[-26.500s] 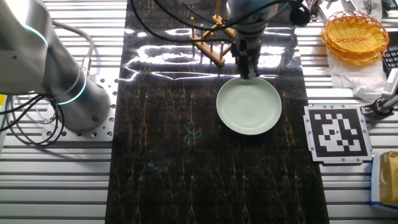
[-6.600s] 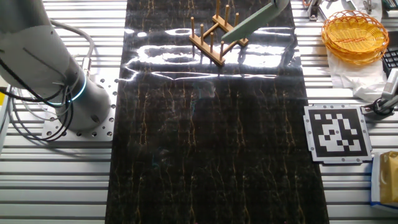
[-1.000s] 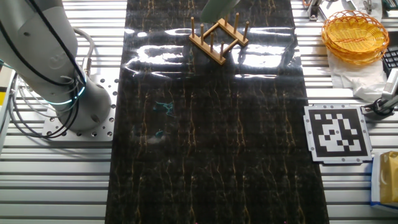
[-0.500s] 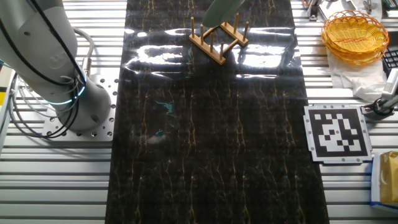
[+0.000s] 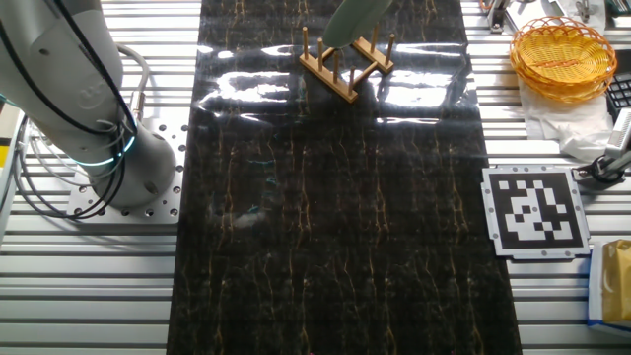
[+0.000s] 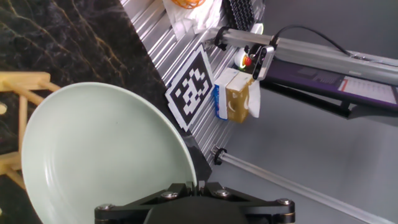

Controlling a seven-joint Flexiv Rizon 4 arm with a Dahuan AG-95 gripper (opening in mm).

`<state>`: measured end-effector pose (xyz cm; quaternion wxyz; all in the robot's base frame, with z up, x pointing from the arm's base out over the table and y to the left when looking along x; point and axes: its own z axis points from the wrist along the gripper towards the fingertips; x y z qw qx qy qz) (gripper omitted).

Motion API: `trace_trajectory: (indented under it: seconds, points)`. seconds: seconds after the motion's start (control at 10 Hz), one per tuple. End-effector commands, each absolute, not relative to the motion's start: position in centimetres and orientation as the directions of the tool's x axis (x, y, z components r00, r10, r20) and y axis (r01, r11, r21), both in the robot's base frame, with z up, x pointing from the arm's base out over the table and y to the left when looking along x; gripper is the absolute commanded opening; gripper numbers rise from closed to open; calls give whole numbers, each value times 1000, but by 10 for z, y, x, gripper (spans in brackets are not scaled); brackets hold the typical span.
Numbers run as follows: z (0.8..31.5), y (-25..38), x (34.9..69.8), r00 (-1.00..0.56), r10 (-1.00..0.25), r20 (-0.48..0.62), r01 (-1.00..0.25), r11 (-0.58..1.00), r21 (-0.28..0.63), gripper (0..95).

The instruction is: Put the dish on the dish rack

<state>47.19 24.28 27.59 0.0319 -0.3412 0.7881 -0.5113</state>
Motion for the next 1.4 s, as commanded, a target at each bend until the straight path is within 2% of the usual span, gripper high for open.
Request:
trace_trajectory:
  seconds: [0.1,1.4]
  points:
    - [274,242,472,-764,-573,296,-506,248,-826,0]
    - [263,240,472,-781,-558,282,-499,285,-819,0]
